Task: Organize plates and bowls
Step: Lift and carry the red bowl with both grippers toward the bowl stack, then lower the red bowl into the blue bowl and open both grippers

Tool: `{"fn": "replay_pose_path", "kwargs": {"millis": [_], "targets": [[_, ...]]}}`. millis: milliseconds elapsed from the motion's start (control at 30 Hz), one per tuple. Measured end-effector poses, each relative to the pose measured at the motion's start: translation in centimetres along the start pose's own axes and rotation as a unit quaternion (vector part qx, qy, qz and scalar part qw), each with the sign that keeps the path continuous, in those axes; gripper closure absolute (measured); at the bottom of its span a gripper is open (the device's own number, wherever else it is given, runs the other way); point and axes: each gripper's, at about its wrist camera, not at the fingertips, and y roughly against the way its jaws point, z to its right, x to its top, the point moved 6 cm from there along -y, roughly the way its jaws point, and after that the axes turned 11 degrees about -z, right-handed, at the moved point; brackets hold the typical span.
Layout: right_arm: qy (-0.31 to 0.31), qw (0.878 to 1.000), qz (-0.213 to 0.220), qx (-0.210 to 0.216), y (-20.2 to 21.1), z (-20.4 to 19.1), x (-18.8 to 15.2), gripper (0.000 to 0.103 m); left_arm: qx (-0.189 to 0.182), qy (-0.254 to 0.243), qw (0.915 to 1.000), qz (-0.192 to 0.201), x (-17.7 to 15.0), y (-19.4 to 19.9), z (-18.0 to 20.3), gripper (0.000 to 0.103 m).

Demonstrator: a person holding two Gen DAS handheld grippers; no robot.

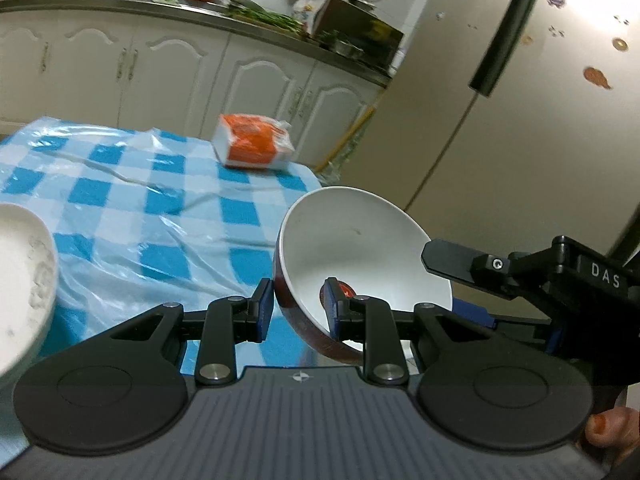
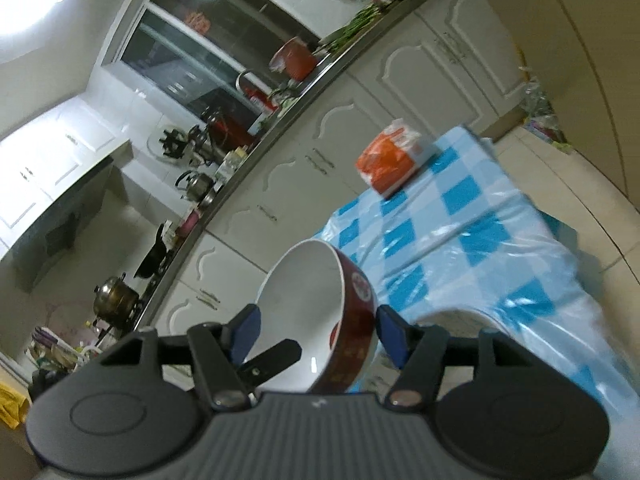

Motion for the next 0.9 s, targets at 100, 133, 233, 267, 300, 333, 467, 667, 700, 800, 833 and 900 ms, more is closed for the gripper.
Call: {"fn": "replay_pose_path", "kwargs": {"millis": [100, 133, 233, 267, 300, 333, 467, 667, 700, 800, 833, 900], "targets": [[-0.011, 1.0, 0.005, -0.005, 0.9, 1.1, -0.5, 0.039, -0.005, -0.004, 0.9999, -0.011, -0.6, -0.8, 0.9, 0.076], [-0.013, 1.0, 0.007, -0.008, 1.2, 1.4, -0.7, 0.039, -0.006, -0.006, 0.9999, -0.014, -0.9, -1.0, 1.2, 0.076], [-0.02, 1.0, 0.011, -0.01, 1.8, 2.3, -1.2, 0.039, -0.001, -0.014, 0.9996, -0.023, -1.6, -1.9, 1.9, 0.076], [-0.021, 1.0, 0.014, -0.012, 2.0, 2.4, -1.4, 0.039, 0.0, -0.017, 0.9995, -0.028, -1.7, -2.1, 1.9, 0.076], [-0.02, 1.0, 0.015, -0.014, 2.2, 2.6, -1.5, 0.039, 0.0, -0.019, 0.9993, -0.032, -1.9, -2.4, 2.0, 0.076], [-0.02, 1.0, 0.016, -0.015, 2.3, 2.7, -1.6, 0.039, 0.002, -0.021, 0.9992, -0.035, -2.1, -2.6, 2.2, 0.076], [-0.022, 0.999, 0.02, -0.013, 2.9, 3.2, -1.7, 0.039, 0.008, -0.03, 0.9987, -0.041, -2.8, -3.0, 2.5, 0.076], [-0.017, 0.999, 0.021, -0.022, 3.1, 3.8, -2.4, 0.039, 0.016, -0.04, 0.998, -0.045, -3.5, -3.1, 3.0, 0.076], [-0.018, 0.999, 0.02, -0.024, 3.0, 4.0, -2.5, 0.039, 0.017, -0.04, 0.998, -0.045, -3.6, -3.0, 3.1, 0.076], [-0.019, 0.999, 0.016, -0.03, 2.9, 4.3, -2.9, 0.039, 0.017, -0.043, 0.9979, -0.044, -3.7, -3.0, 3.1, 0.076], [-0.017, 0.999, 0.015, -0.032, 2.9, 4.4, -3.0, 0.039, 0.019, -0.046, 0.9978, -0.044, -3.7, -3.1, 3.2, 0.076], [-0.016, 0.999, 0.013, -0.038, 2.8, 4.4, -3.1, 0.038, 0.02, -0.049, 0.9977, -0.043, -3.9, -3.0, 3.4, 0.076]]}}
